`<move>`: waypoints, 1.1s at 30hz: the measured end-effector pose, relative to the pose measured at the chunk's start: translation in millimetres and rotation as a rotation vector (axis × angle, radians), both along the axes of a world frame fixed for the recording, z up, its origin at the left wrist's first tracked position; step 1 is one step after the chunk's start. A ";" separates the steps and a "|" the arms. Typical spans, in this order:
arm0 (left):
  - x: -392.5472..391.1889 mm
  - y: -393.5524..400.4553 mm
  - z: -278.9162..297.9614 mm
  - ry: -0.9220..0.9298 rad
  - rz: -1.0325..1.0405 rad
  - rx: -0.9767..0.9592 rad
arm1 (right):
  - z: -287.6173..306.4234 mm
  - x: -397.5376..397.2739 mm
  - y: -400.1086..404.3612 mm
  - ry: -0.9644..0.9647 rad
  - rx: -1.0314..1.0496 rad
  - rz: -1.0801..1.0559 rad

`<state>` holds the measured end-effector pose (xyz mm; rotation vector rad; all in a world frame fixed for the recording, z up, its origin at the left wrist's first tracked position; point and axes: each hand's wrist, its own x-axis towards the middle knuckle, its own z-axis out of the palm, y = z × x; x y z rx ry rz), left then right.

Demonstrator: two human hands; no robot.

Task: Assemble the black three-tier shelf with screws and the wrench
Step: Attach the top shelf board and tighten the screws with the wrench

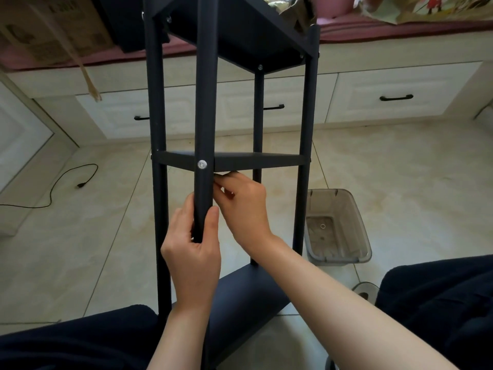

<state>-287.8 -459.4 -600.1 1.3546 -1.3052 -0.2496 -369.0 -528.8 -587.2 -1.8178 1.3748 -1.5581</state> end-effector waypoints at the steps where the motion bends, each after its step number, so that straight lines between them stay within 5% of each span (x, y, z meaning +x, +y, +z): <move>1: 0.9 -0.3 -0.6 -0.004 0.001 0.001 | -2.5 2.9 -2.5 -0.005 -0.027 -0.022; 12: 12.9 -3.5 -1.6 -0.041 0.032 -0.027 | -15.6 21.9 -13.2 -0.015 -0.065 -0.012; 23: 14.0 -1.4 -1.0 -0.007 0.047 -0.014 | -9.2 -6.9 10.3 -0.064 0.537 0.347; 33: 14.5 0.7 -0.3 0.025 0.060 0.003 | 21.6 -18.0 12.2 -0.069 0.597 0.328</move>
